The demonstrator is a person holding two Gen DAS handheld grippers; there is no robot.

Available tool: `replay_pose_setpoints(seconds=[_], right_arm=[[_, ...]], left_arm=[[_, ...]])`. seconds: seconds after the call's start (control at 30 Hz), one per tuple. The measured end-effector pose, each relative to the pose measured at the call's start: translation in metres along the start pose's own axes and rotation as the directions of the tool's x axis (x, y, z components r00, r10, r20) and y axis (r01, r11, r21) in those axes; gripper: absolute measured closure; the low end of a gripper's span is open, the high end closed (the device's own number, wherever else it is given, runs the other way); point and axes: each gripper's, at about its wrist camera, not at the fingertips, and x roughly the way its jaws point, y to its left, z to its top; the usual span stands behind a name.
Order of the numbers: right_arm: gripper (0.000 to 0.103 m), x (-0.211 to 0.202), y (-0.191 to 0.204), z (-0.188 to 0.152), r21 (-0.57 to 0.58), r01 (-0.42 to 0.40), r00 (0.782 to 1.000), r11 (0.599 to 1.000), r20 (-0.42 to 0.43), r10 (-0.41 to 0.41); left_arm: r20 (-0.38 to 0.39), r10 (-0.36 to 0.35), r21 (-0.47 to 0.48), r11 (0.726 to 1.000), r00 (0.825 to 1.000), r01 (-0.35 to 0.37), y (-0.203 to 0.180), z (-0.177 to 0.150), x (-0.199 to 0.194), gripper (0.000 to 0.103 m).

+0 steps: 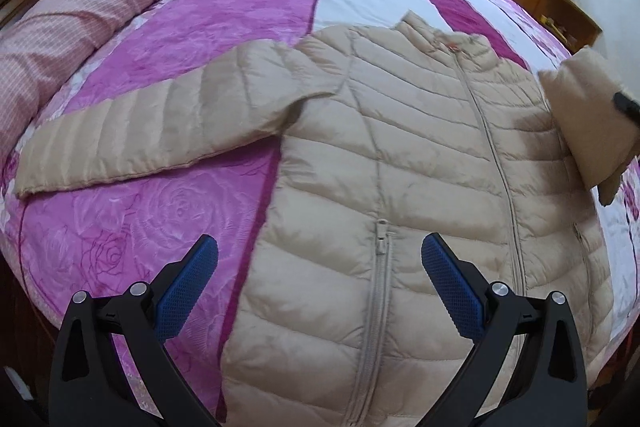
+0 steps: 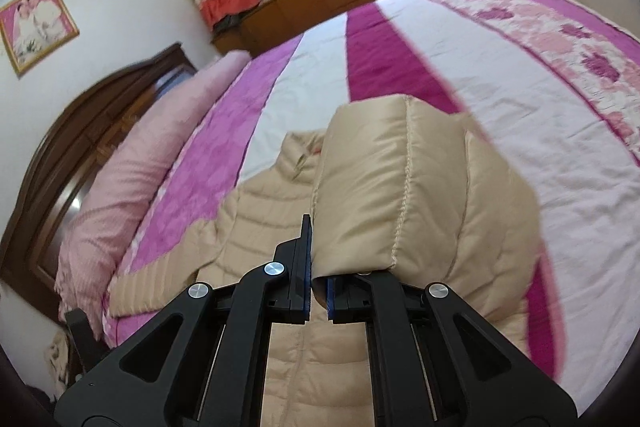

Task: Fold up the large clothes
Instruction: 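Carry the sleeve across the jacket body with the right tool and release, then grasp the cuff of the other sleeve with the left tool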

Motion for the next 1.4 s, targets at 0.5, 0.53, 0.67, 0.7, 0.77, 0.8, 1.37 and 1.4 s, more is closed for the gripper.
replay_pose_setpoints(seconds=[0.5, 0.53, 0.67, 0.7, 0.77, 0.8, 1.37, 1.4], right_arm=[[0.092, 0.110, 0.032, -0.049, -0.045, 0.011, 0.977, 0.999, -0.212, -0.020], [0.090, 0.116, 0.031, -0.052, -0.034, 0.005, 0.975, 0.999, -0.223, -0.013], [0.060, 0.127, 0.029, -0.059, 0.021, -0.019, 0.971, 1.000, -0.240, 0.024], [0.055, 0.127, 0.032, -0.060, 0.027, -0.023, 0.971, 0.999, -0.237, 0.029], [0.049, 0.121, 0.037, -0.062, 0.023, -0.027, 0.971, 0.999, -0.239, 0.031], [0.046, 0.117, 0.040, -0.063, 0.016, -0.029, 0.971, 0.999, -0.239, 0.032], [0.036, -0.006, -0.032, -0.067, 0.051, 0.176, 0.979, 0.983, -0.113, -0.170], [0.036, -0.010, -0.038, -0.065, 0.067, 0.187, 0.978, 0.980, -0.105, -0.180]], left_arm=[[-0.011, 0.031, -0.029, 0.999, 0.999, -0.031, 0.026, -0.011, 0.006, 0.005], [-0.009, 0.035, -0.029, 0.999, 0.999, -0.035, 0.027, -0.012, 0.005, 0.005], [-0.008, 0.047, -0.039, 0.998, 0.999, -0.047, 0.034, -0.014, 0.001, 0.005], [-0.007, 0.047, -0.040, 0.998, 0.999, -0.047, 0.035, -0.014, 0.000, 0.005], [-0.002, 0.051, -0.036, 0.998, 0.999, -0.051, 0.036, -0.013, -0.002, 0.005], [0.001, 0.051, -0.033, 0.998, 0.999, -0.051, 0.035, -0.013, -0.004, 0.005], [0.042, -0.079, 0.171, 0.983, 0.996, 0.071, -0.063, 0.012, -0.013, 0.005], [0.046, -0.086, 0.187, 0.979, 0.995, 0.076, -0.072, 0.013, -0.013, 0.005]])
